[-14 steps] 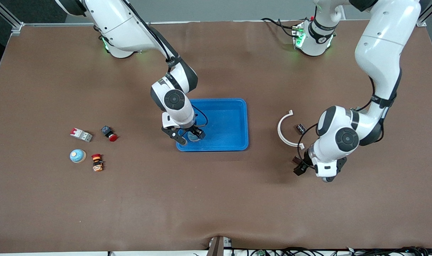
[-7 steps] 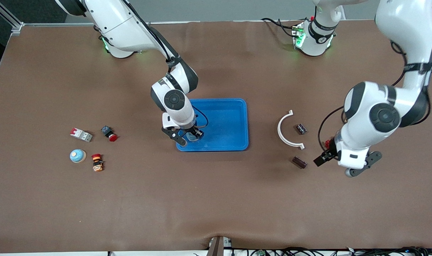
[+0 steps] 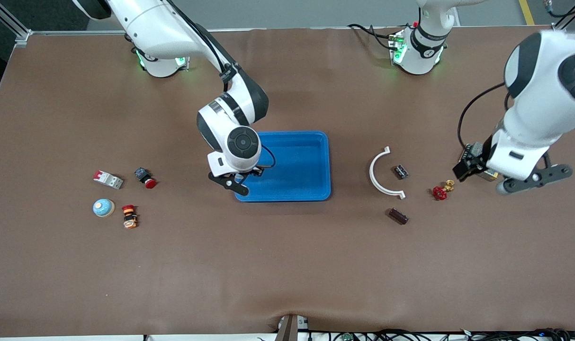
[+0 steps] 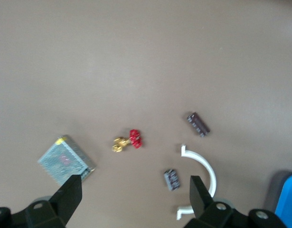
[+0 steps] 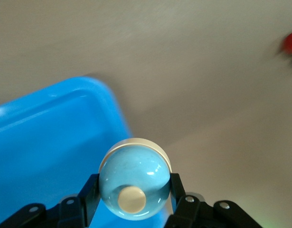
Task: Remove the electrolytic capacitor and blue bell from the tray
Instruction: 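Retract the left gripper to rest while the right gripper carries the bell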
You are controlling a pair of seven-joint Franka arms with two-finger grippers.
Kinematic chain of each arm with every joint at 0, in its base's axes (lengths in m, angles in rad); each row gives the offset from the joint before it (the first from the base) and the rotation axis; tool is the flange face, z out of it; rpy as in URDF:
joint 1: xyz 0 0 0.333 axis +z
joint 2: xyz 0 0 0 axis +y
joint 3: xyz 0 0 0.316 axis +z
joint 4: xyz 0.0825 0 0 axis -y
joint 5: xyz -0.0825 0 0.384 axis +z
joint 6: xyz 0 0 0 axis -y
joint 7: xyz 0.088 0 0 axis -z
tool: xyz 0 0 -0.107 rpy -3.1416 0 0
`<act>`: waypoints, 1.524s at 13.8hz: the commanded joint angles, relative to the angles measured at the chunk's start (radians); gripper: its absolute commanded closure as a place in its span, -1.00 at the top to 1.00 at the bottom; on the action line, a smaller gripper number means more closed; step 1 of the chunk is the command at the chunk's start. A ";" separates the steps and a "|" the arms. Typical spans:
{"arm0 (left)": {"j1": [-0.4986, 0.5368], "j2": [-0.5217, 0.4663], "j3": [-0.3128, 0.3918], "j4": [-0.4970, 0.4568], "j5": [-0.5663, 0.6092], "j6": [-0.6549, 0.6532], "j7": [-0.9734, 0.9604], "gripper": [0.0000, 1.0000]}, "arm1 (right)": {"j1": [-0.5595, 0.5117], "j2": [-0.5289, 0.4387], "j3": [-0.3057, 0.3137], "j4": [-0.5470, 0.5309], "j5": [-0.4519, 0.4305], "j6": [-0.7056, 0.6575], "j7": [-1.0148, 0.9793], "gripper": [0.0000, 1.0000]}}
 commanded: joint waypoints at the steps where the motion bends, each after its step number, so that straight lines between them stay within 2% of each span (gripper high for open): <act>1: 0.008 -0.040 -0.012 0.054 -0.038 -0.118 0.073 1.00 | -0.031 -0.035 0.001 -0.011 -0.112 -0.097 -0.220 -1.00; 3: 0.009 -0.043 -0.005 0.108 -0.062 -0.174 0.111 1.00 | -0.114 -0.115 0.001 -0.095 -0.115 -0.066 -0.392 -1.00; 5: 0.002 -0.082 0.021 0.111 -0.072 -0.180 0.204 1.00 | -0.213 -0.226 0.003 -0.221 -0.115 0.022 -0.604 -1.00; 8: -0.076 -0.120 0.136 0.108 -0.073 -0.209 0.303 1.00 | -0.327 -0.355 0.004 -0.420 -0.112 0.175 -0.813 -1.00; 9: -0.089 -0.128 0.152 0.106 -0.073 -0.221 0.306 1.00 | -0.358 -0.392 0.004 -0.491 -0.111 0.242 -0.853 -1.00; 12: -0.087 -0.128 0.147 0.109 -0.072 -0.229 0.305 1.00 | -0.441 -0.472 0.006 -0.672 -0.102 0.408 -0.969 -1.00; 14: -0.090 -0.126 0.147 0.112 -0.073 -0.229 0.303 1.00 | -0.477 -0.519 0.008 -0.763 -0.100 0.471 -1.014 -1.00; 21: -0.087 -0.123 0.141 0.115 -0.082 -0.223 0.294 1.00 | -0.609 -0.613 0.006 -0.996 -0.089 0.663 -1.195 -1.00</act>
